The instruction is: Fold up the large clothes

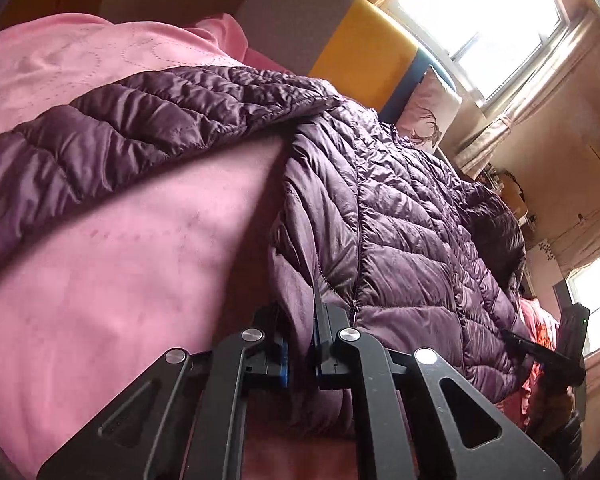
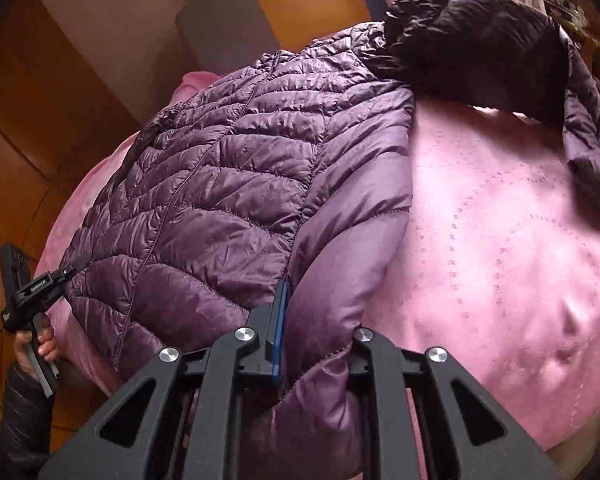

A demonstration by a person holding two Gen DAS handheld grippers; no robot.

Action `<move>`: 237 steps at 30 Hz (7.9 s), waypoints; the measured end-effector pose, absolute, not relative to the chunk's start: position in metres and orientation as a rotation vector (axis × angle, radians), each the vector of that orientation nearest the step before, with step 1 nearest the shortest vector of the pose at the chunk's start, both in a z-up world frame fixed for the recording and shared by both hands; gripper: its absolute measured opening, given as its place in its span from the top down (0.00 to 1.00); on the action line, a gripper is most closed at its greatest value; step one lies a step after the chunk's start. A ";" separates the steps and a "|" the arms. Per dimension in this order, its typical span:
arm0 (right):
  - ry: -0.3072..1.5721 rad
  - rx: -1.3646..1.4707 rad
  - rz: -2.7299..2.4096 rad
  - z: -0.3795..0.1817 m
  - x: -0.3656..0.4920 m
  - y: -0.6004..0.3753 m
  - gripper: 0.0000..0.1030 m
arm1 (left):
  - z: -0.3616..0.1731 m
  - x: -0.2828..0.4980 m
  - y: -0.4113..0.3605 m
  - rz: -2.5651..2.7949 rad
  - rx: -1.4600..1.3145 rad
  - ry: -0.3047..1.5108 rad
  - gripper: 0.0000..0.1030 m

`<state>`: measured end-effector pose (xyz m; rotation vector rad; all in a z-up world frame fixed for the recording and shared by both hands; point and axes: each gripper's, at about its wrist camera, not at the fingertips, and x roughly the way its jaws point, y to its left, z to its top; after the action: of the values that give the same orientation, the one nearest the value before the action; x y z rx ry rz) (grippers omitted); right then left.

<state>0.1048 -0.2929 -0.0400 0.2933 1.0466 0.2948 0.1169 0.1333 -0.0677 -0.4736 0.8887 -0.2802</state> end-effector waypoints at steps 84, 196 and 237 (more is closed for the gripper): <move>0.781 0.048 -0.405 -0.074 0.160 -0.390 0.06 | -0.090 0.171 -0.022 -0.191 -0.021 0.851 0.15; 0.710 0.429 -0.194 0.022 0.241 -0.437 0.93 | -0.096 0.168 -0.017 -0.222 -0.036 0.858 0.04; 0.861 0.575 0.239 -0.071 0.213 -0.298 0.16 | -0.069 0.309 -0.074 -0.390 -0.297 1.016 0.50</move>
<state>0.2134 -0.2978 -0.0715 0.5752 0.8613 0.2393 0.3089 -0.0738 -0.0686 -0.2975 1.0157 -0.3903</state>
